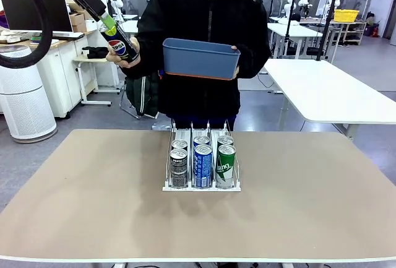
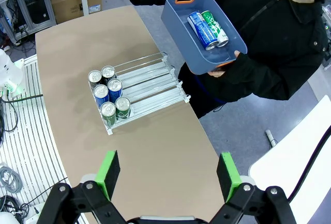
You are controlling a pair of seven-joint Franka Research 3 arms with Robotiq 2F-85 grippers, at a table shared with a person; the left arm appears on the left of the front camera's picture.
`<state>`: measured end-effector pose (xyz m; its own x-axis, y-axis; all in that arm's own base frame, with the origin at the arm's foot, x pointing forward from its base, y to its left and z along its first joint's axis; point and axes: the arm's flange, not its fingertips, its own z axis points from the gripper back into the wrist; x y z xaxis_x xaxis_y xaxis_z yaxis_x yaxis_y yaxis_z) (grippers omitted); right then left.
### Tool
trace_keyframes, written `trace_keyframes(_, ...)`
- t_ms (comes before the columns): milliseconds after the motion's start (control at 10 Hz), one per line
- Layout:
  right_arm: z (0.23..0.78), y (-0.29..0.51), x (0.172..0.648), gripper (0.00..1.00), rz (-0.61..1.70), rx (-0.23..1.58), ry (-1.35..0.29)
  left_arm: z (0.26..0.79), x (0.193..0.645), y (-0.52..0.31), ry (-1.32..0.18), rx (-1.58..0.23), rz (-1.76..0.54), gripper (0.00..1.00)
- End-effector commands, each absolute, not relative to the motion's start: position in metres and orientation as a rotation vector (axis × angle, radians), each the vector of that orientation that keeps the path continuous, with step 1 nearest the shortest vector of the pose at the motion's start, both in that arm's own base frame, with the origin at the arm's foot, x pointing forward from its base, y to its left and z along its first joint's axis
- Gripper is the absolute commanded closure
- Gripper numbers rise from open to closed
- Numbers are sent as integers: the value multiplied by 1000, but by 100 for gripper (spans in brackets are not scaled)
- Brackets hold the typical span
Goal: Fill the beverage cans into the dispenser.
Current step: Pick up the Pepsi coke handed by the human.
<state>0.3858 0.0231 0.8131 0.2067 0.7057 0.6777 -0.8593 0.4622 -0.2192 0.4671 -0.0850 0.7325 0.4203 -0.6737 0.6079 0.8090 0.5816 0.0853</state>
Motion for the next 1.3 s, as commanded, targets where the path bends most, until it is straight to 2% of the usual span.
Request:
trace_keyframes(0,813,23,385,0,1102,225,-807,717,470,-84,-679,-266,-966,0)
trace_keyframes(1200,813,23,385,0,1102,225,-807,698,486,-92,-647,-274,-955,0)
